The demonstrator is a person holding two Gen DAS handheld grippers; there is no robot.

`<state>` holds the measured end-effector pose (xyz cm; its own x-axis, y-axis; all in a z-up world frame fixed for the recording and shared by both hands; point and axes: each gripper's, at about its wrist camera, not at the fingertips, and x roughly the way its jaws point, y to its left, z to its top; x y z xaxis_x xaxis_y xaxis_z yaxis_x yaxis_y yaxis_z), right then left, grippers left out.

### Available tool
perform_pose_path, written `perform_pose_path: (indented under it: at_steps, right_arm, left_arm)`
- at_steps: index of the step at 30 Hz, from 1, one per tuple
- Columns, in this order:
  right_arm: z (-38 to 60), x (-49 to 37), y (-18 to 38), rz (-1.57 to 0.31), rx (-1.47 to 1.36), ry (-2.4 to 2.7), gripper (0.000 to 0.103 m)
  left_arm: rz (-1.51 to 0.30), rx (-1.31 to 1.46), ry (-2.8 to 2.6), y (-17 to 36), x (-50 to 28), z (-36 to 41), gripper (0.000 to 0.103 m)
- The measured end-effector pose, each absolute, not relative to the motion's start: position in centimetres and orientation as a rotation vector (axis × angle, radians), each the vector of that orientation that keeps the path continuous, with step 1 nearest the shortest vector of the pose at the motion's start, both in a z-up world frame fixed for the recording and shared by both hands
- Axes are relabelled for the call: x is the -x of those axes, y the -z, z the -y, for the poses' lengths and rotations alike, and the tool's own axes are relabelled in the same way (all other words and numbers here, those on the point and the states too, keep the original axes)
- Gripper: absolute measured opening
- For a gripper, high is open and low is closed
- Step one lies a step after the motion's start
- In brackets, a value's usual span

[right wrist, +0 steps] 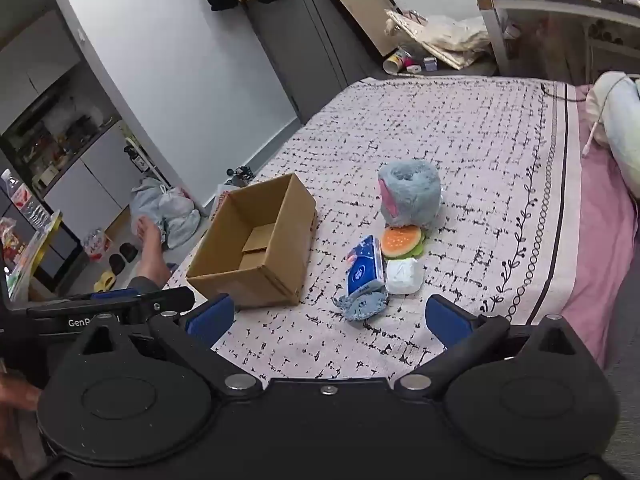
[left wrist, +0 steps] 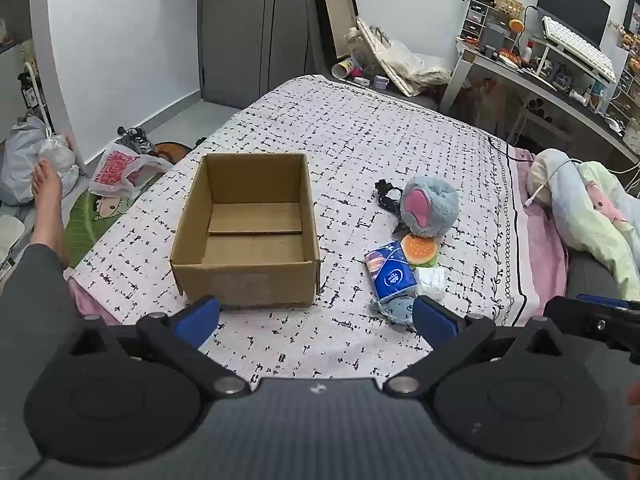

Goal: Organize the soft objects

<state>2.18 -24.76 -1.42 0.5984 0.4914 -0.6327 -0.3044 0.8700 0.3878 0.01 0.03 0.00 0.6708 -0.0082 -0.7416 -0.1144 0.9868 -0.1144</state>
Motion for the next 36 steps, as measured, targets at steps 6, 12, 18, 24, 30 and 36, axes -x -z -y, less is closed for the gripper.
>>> perform_pose_path:
  at_steps: [6,12,18,24,30,36]
  right_arm:
    - [24.7,-1.5,0.6,-0.773,-0.221,-0.481,0.103]
    - [24.4,-1.1,0.5,-0.792,-0.189,-0.452,0.103]
    - [24.8,-0.3,0.0,-0.792,-0.169,-0.421,0.103]
    - [25.4,-0.4,-0.4,-0.786,-0.176,-0.401,0.103]
    - [25.6,-0.5,-0.3,-0.789,-0.18,-0.395,0.103]
    - [25.6,-0.4,-0.3,-0.797,-0.179,-0.397,0.103]
  left_arm:
    - [-0.817,0.158,-0.047,-0.5,0.4,-0.2,0.102]
    - [-0.821,0.137,-0.03,-0.7,0.7,0.8,0.102]
    - [-0.835,0.132,-0.007,-0.1,0.3,1.4,0.102]
    - [-0.835,0.133,0.006,-0.2,0.3,1.9,0.102]
    - [-0.828,0.131,0.01,-0.4,0.4,2.2,0.102]
    - [-0.827,0.133,0.003,-0.5,0.4,2.2,0.102]
